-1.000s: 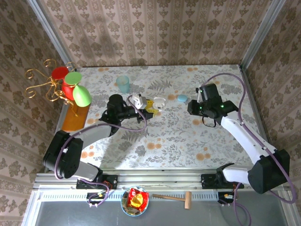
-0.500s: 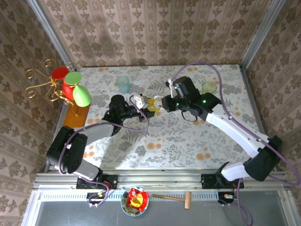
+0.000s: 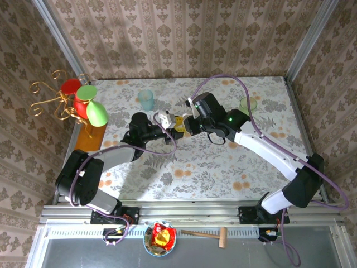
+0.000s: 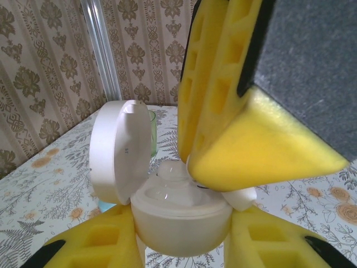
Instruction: Insert the wireless bluetooth earbuds into the charging case
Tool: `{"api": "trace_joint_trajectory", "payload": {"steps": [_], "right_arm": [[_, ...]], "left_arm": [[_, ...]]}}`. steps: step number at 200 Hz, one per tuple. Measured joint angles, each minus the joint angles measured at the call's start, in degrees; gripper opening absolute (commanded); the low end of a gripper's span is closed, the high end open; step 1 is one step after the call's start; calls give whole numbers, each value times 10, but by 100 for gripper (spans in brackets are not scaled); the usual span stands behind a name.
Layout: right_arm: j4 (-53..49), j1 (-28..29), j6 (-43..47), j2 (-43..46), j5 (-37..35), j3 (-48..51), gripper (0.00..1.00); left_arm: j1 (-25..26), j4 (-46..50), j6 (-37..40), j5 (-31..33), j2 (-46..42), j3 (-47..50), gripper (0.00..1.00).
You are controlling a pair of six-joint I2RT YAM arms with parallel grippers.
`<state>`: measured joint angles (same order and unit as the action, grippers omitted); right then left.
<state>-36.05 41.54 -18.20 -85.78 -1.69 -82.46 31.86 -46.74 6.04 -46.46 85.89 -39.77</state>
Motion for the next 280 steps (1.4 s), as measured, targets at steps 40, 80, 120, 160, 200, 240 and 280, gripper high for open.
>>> {"api": "trace_joint_trajectory", "payload": {"steps": [40,80,120,160,200,240,280], "right_arm": [[3,0,0,0,-15,0,17],[27,0,-4,0,-29,3,17],[46,0,-11,0,-31,9,17],[51,0,-10,0,-31,14,17],[56,0,-10,0,-30,23,18],[59,0,-10,0,-24,25,24],[59,0,-10,0,-15,25,31]], "left_arm": [[0,0,0,0,0,0,27],[0,0,0,0,0,0,27],[0,0,-2,0,0,0,27],[0,0,-9,1,0,0,26],[1,-1,-17,3,-1,0,26],[3,-1,-20,5,-1,0,26],[3,-2,-20,5,-1,0,26]]}}
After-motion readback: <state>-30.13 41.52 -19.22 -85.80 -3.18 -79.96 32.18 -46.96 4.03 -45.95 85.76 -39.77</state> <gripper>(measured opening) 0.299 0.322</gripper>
